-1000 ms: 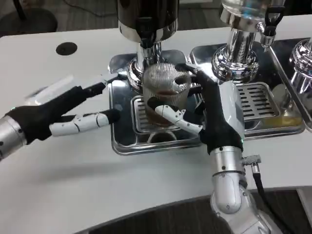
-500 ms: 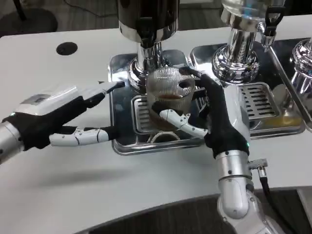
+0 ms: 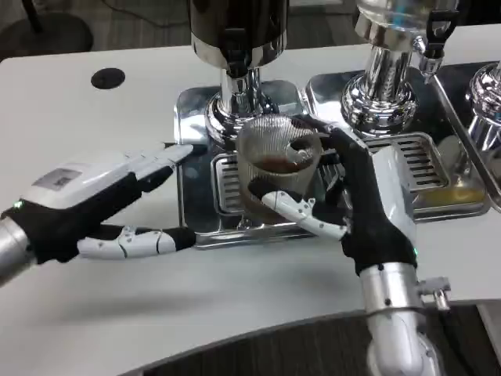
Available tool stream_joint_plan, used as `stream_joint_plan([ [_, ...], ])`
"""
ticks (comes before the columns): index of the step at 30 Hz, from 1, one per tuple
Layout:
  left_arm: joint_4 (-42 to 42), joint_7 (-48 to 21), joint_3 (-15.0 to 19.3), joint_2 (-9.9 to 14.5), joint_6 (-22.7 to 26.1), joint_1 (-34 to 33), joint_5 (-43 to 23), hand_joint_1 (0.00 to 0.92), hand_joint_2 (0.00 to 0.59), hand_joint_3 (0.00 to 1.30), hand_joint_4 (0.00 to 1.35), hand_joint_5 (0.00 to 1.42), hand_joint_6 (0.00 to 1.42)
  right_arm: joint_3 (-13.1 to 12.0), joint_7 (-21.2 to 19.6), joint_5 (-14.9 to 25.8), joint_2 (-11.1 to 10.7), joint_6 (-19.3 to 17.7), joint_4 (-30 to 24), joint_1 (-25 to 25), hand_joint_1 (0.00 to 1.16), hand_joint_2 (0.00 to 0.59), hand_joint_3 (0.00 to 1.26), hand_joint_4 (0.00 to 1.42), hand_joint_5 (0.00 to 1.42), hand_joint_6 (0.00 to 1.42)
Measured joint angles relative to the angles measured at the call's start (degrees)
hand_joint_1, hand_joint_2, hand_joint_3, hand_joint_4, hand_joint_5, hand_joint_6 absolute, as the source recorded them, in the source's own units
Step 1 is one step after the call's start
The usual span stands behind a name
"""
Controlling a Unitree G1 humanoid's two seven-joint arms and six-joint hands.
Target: Grasp the cup under the faucet to collect the drink, then remove the cup.
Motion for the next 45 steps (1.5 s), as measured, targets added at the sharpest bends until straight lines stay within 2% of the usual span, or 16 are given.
stream_joint_plan([
  [8, -9.0, -0.5, 1.7, 1.0, 0.6, 7.1, -3.1, 0.0, 0.125, 0.0, 0.0, 0.0, 0.05, 0.0, 3.8, 0.0, -1.1, 1.1, -9.4, 7.9, 0.67, 0.208, 0.51, 0.6, 0.81, 1.18],
  [15, -14.5, -2.3, 2.1, 1.4, 1.8, 11.3, -4.9, 0.0, 0.122, 0.0, 0.0, 0.0, 0.05, -0.1, 5.8, 0.2, -1.3, 1.3, -13.3, 11.4, 0.67, 0.208, 0.52, 0.6, 0.81, 1.16],
  [26, -19.0, -3.6, 3.9, 1.8, 3.9, 14.2, -7.0, 0.0, 0.116, 0.0, 0.0, 0.0, 0.06, -0.5, 6.7, 0.5, -1.3, 1.3, -14.4, 13.3, 0.67, 0.211, 0.52, 0.6, 0.81, 1.16],
  [45, -19.5, -4.2, 4.5, 1.8, 4.8, 15.5, -7.1, 0.0, 0.122, 0.0, 0.0, 0.0, 0.06, -0.8, 7.4, 0.8, -1.3, 1.3, -15.6, 13.4, 0.66, 0.217, 0.53, 0.6, 0.82, 1.16],
])
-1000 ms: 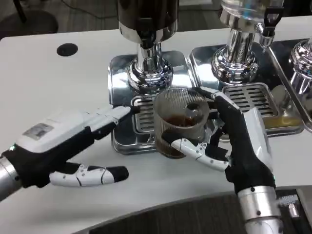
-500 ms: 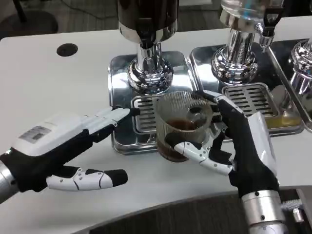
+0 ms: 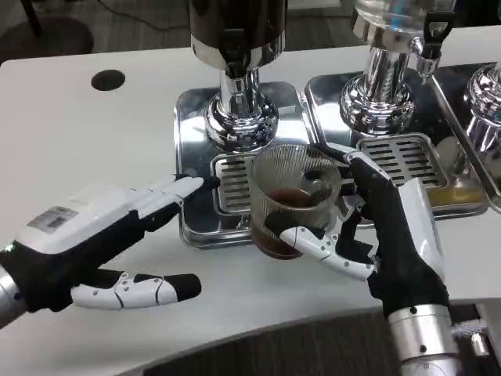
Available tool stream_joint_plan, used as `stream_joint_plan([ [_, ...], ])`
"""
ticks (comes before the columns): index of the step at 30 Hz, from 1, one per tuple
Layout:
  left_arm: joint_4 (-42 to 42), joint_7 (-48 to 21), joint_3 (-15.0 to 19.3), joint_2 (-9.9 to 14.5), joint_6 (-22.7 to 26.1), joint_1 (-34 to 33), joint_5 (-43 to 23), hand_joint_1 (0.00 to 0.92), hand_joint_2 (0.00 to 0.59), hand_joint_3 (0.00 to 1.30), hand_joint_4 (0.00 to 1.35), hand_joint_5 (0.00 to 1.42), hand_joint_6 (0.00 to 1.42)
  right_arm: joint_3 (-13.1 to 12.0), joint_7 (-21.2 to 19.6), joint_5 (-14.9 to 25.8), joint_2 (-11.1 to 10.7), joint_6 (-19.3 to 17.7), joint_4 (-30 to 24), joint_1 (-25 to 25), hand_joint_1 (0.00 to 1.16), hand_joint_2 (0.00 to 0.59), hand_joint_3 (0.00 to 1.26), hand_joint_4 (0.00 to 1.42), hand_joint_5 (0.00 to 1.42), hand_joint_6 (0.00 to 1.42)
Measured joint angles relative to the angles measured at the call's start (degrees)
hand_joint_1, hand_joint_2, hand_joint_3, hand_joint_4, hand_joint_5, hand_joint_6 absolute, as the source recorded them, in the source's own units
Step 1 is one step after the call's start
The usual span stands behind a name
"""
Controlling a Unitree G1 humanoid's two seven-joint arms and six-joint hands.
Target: Grasp the cup under the faucet to collect the drink, then remove the cup.
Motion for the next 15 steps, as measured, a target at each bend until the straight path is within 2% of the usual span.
stream_joint_plan([
  [6, -1.7, 0.0, 0.0, 0.0, 1.1, 0.2, 0.1, 0.0, 0.122, 0.0, 0.0, 0.0, 0.06, -0.2, 0.0, 0.7, -0.2, 0.0, 0.0, 0.0, 0.65, 0.217, 0.53, 0.62, 0.82, 1.16],
  [15, -4.3, 0.0, 0.0, -1.0, 3.6, 0.7, 0.4, 0.0, 0.123, 0.0, 0.0, 0.0, 0.06, -1.8, 0.6, 2.1, -1.2, -0.1, 0.1, 0.0, 0.65, 0.217, 0.53, 0.62, 0.82, 1.18],
])
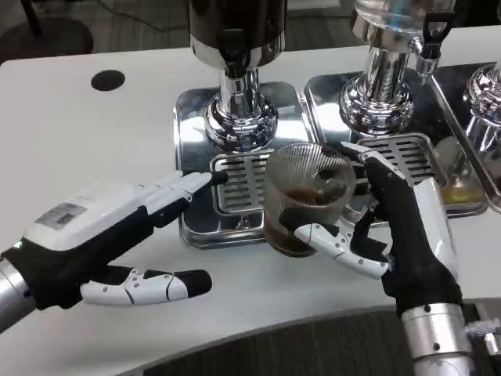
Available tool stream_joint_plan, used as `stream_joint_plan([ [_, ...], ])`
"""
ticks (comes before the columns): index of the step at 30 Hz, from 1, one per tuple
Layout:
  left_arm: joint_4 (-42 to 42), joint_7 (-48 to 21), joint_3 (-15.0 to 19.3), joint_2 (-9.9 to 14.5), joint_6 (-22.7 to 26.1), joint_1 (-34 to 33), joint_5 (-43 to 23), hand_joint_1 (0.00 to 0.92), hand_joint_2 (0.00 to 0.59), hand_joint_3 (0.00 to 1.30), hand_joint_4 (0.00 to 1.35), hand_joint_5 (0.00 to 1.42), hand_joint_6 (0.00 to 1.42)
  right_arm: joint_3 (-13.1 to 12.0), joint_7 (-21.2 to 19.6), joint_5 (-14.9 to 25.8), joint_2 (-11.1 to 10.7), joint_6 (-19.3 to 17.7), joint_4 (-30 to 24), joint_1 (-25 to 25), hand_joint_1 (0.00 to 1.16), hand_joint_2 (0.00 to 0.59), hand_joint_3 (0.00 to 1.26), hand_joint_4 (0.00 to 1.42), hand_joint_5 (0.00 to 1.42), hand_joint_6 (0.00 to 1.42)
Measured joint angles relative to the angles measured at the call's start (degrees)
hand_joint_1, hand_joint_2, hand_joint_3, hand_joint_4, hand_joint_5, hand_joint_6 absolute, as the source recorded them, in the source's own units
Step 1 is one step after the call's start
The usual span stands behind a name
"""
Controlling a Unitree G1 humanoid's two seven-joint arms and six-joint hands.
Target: Grasp the cup under the faucet to collect the drink, then remove the cup.
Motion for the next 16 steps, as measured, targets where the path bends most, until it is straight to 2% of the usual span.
stream_joint_plan([
  [16, -0.3, 0.0, 0.3, -0.2, 0.4, 0.3, 0.0, 0.0, 0.123, 0.0, 0.0, 0.0, 0.07, -0.1, 0.7, 0.4, 0.0, -0.3, 1.7, -0.8, 0.65, 0.217, 0.53, 0.62, 0.83, 1.18],
])
